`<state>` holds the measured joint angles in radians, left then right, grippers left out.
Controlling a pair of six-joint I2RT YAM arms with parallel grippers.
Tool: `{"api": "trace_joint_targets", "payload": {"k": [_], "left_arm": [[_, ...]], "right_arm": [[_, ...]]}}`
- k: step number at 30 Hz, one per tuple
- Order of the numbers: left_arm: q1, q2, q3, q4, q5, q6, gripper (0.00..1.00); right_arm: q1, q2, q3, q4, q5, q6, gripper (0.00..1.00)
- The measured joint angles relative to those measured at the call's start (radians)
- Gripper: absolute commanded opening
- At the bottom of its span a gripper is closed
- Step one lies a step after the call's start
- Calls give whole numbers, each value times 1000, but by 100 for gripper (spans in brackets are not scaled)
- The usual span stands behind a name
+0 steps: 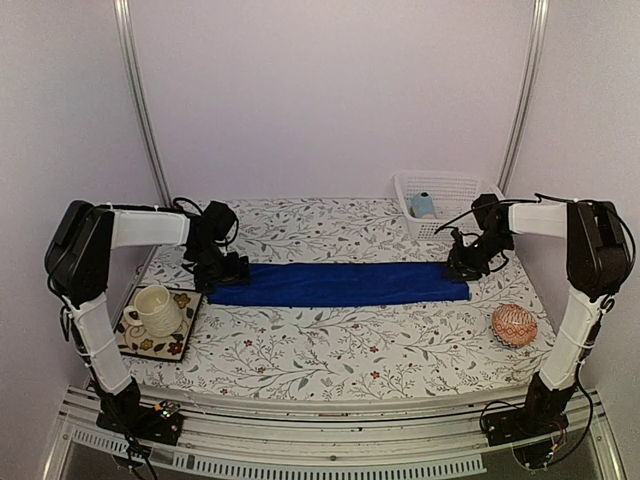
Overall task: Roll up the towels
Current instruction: Smooth out the towel at the center of the board.
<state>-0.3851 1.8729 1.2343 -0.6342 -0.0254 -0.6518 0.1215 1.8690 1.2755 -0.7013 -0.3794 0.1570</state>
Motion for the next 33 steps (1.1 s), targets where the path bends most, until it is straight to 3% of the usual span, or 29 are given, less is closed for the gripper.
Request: {"api": "trace_joint_targets", "payload": {"k": [21, 33], "left_arm": [[-2, 47, 1, -1, -17, 12, 97], [-3, 47, 46, -16, -18, 27, 97]], "right_arm": [[0, 41, -35, -25, 190, -1, 40], [-31, 23, 93, -84, 185, -17, 50]]}}
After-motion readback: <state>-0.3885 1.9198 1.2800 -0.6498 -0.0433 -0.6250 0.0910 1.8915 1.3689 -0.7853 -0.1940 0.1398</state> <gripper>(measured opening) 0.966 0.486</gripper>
